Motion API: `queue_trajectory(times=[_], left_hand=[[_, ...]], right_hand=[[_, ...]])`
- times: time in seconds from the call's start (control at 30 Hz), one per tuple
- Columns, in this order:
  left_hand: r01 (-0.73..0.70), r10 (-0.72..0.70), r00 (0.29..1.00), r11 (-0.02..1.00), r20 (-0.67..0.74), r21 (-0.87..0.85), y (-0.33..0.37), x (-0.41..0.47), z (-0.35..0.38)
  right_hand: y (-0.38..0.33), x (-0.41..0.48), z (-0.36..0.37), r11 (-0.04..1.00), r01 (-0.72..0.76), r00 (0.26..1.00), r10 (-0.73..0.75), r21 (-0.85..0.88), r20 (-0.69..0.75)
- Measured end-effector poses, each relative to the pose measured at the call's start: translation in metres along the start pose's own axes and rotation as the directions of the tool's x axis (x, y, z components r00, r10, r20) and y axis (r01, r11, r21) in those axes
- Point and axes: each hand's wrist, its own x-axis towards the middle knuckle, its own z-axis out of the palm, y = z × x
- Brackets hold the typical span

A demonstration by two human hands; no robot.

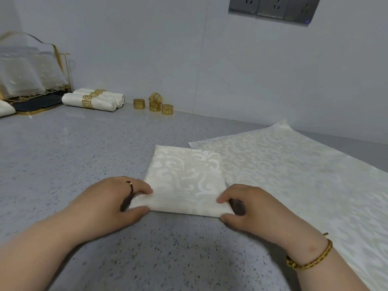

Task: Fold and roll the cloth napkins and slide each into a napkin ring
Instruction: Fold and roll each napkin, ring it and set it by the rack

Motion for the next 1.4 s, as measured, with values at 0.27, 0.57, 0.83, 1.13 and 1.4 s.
queue_trajectory(times=[0.27,0.57,0.83,1.13,1.4], left_hand=[[0.351,-0.320,0.935,0.893,0.152,-0.281,0.004,0.043,-0.016],[0.384,-0.439,0.894,0.852,-0.085,-0.357,0.001,0.047,0.012],[0.310,-0.317,0.921,0.948,-0.228,-0.067,0.005,0.047,0.015],[0.143,-0.140,0.989,0.984,0.036,-0.104,-0.010,0.031,-0.005],[0.065,-0.067,0.997,0.997,0.034,0.042,-0.004,0.033,-0.001]], right_hand=[[0.008,0.014,0.003,0.919,-0.123,0.962,0.203,0.374,-0.184],[0.011,0.031,0.025,0.902,-0.172,0.894,0.312,0.395,-0.323],[0.013,0.031,0.029,0.993,-0.073,0.881,0.106,0.088,-0.462],[0.012,0.021,0.019,0.992,0.081,0.975,-0.060,0.093,-0.215],[0.008,0.020,0.015,0.981,-0.006,0.971,0.051,0.191,-0.232]])
